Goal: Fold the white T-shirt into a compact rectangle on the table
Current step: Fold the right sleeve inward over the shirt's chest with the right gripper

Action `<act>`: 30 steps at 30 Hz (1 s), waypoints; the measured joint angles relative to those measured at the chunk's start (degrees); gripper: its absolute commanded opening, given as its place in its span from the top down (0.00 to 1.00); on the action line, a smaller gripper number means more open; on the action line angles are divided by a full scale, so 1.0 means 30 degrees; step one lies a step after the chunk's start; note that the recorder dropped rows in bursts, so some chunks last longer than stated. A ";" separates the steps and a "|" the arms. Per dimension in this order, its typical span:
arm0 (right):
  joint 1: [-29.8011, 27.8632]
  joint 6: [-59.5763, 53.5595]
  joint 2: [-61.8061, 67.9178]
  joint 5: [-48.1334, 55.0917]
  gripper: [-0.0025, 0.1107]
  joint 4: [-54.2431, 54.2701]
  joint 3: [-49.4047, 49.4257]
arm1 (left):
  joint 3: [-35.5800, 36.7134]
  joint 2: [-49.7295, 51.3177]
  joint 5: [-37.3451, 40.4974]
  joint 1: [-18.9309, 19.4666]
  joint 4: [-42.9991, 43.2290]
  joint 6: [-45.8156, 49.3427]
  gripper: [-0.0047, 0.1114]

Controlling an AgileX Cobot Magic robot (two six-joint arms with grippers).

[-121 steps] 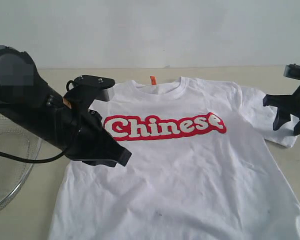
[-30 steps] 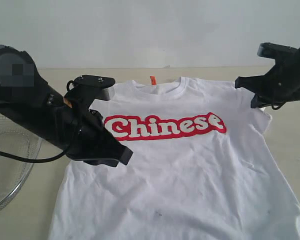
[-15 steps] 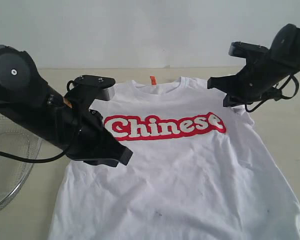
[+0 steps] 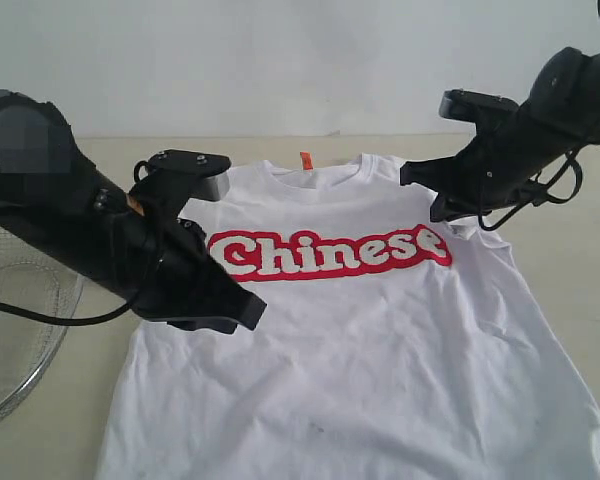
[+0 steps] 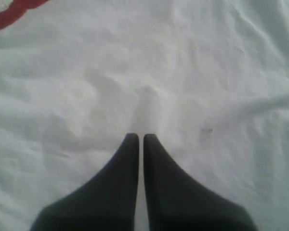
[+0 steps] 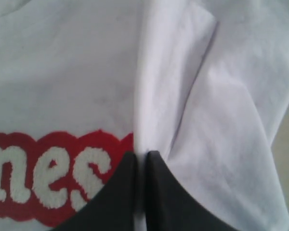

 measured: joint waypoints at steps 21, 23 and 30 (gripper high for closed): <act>0.1126 -0.0327 -0.0029 0.1122 0.94 0.0154 0.0000 | 0.0000 0.0000 0.0000 0.0000 -0.0201 0.0069 0.92; 0.1126 -0.0236 -0.0029 0.1084 0.80 -0.0008 0.0000 | 0.0000 0.0000 0.0000 0.0000 -0.0201 0.0069 0.92; 0.1126 -0.0164 0.0199 0.1742 0.40 -0.0322 0.0000 | 0.0000 0.0000 0.0000 0.0000 -0.0201 0.0069 0.92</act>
